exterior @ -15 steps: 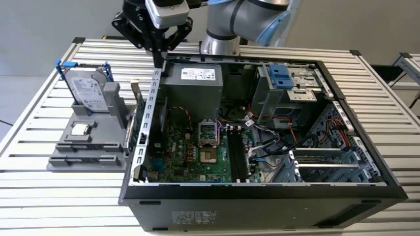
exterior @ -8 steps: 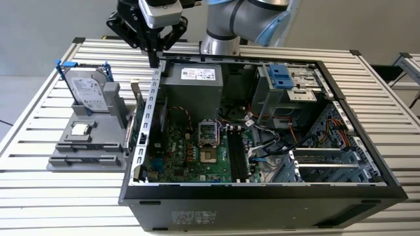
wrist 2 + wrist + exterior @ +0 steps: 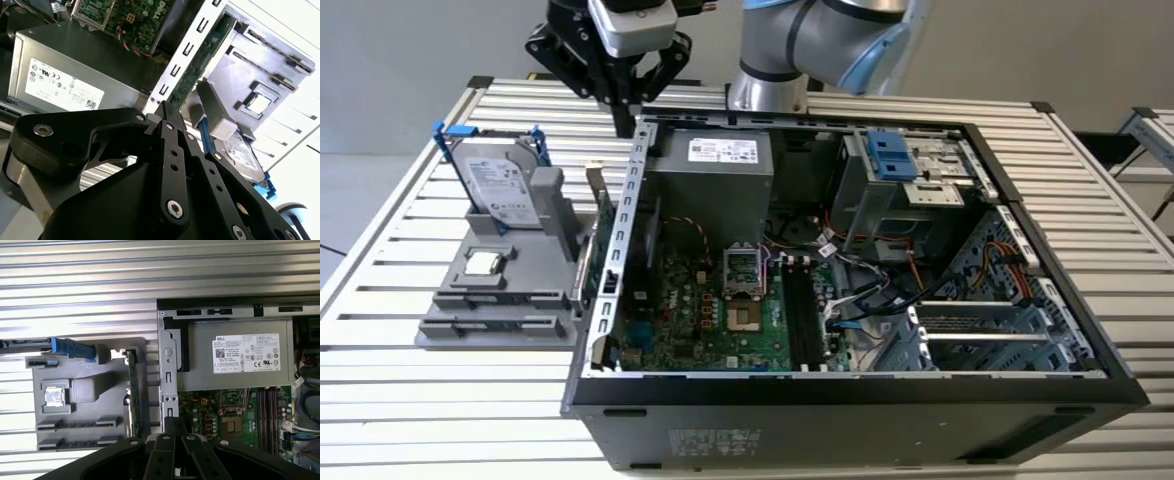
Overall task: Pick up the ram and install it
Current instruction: 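Reach for the ram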
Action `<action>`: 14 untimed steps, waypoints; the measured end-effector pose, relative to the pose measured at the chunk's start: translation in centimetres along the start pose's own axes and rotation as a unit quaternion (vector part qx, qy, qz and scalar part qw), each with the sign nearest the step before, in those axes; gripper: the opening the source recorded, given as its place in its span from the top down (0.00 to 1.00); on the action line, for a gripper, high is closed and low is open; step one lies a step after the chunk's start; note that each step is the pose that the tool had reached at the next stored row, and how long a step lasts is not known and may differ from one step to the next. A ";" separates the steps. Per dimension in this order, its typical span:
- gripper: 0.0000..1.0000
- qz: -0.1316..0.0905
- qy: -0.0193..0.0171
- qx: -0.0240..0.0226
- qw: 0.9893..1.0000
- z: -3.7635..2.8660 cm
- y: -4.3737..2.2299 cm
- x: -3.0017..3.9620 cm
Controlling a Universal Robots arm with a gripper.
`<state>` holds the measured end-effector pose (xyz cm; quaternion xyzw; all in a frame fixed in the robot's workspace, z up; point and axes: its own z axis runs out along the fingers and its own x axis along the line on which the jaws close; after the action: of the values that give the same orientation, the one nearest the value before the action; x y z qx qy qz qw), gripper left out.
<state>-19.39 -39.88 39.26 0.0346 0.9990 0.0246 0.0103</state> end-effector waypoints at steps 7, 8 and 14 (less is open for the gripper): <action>1.00 0.000 0.000 0.000 1.000 -0.01 -0.05 0.71; 1.00 0.000 0.000 0.000 1.000 -0.02 -0.06 0.82; 1.00 0.000 0.000 0.000 1.000 -0.03 -0.10 1.46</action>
<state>-20.86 -39.88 39.26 0.0344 0.9990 0.0247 0.0103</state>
